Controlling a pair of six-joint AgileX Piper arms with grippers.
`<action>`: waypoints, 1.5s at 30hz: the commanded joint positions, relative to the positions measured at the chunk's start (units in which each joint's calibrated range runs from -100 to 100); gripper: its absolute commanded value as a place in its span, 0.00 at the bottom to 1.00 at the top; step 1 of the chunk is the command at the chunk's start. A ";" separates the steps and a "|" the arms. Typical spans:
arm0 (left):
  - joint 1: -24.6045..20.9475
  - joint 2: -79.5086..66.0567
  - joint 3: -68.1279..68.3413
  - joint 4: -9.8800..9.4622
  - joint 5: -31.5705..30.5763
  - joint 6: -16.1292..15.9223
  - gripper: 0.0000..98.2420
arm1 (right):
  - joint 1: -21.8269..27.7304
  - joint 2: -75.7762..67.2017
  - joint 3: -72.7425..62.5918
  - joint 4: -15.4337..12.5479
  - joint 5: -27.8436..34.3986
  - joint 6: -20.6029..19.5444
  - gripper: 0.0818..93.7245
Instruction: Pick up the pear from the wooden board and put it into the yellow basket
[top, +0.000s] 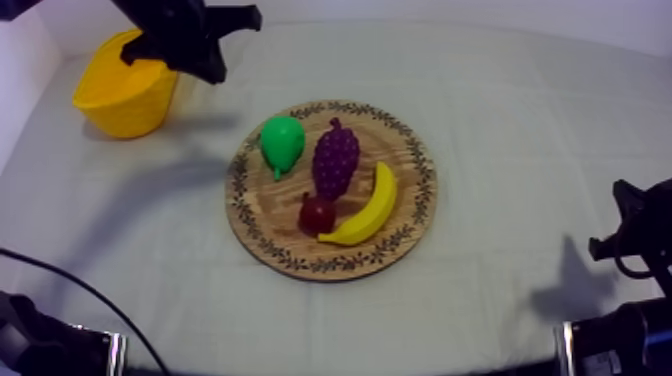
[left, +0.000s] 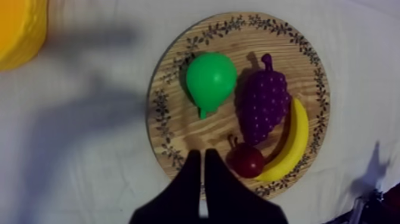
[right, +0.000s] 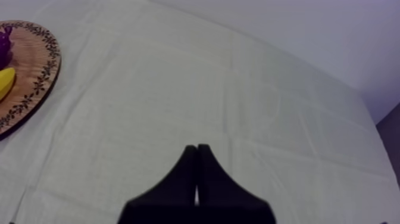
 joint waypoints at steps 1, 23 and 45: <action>0.31 2.38 -3.72 -0.50 1.43 -0.01 0.01 | -0.01 0.00 -0.02 -0.01 -0.07 -0.02 0.00; 2.00 8.29 -10.08 -1.90 4.80 -0.12 0.43 | -0.01 0.00 -0.02 -0.01 -0.07 -0.02 0.00; 1.11 11.19 -10.41 -1.66 3.96 2.62 0.97 | -0.01 0.00 -0.02 -0.01 -0.07 -0.03 0.00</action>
